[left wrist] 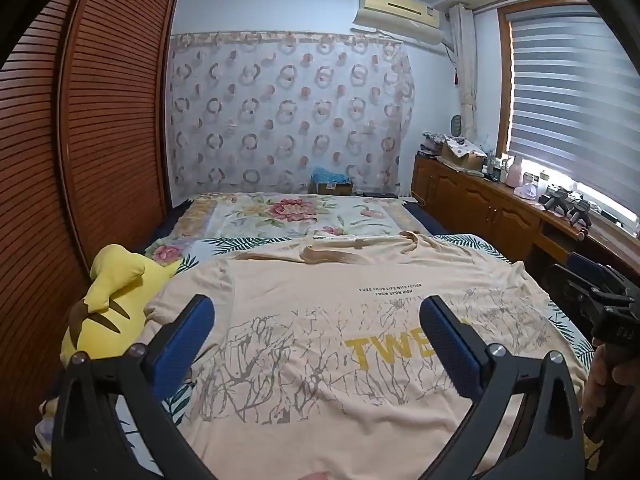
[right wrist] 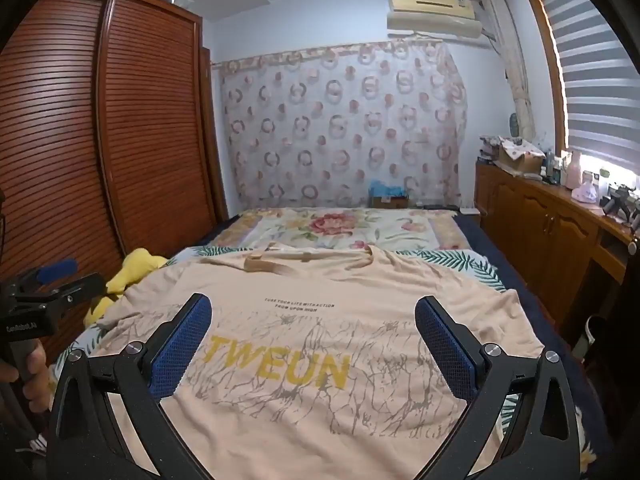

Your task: Fold small clothes

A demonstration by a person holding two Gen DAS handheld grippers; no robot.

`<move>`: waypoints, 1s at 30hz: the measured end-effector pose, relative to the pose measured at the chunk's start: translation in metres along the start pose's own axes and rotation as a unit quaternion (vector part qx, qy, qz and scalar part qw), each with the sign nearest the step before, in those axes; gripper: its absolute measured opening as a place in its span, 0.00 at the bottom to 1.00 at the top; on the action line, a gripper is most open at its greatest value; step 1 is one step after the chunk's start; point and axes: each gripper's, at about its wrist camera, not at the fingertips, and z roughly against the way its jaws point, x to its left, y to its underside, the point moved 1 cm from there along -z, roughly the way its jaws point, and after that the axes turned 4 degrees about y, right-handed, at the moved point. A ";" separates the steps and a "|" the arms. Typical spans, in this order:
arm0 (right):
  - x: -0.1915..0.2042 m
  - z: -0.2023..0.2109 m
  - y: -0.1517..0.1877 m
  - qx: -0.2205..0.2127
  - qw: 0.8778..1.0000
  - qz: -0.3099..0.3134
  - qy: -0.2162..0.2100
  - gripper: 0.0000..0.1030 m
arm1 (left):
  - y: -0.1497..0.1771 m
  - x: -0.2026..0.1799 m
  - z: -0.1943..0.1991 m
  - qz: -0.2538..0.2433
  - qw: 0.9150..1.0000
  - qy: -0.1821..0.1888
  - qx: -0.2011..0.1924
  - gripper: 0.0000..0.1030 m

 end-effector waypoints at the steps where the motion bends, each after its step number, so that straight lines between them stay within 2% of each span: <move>1: 0.000 0.000 0.000 0.000 1.000 -0.001 -0.001 1.00 | 0.000 -0.005 0.002 -0.012 1.000 -0.010 -0.004 1.00; 4: 0.000 0.000 0.000 0.001 1.000 -0.001 0.000 1.00 | 0.000 0.003 0.002 0.004 1.000 -0.005 -0.006 1.00; 30: -0.001 0.002 0.001 0.000 1.000 -0.001 -0.001 1.00 | -0.003 0.002 0.006 -0.005 1.000 -0.008 -0.011 1.00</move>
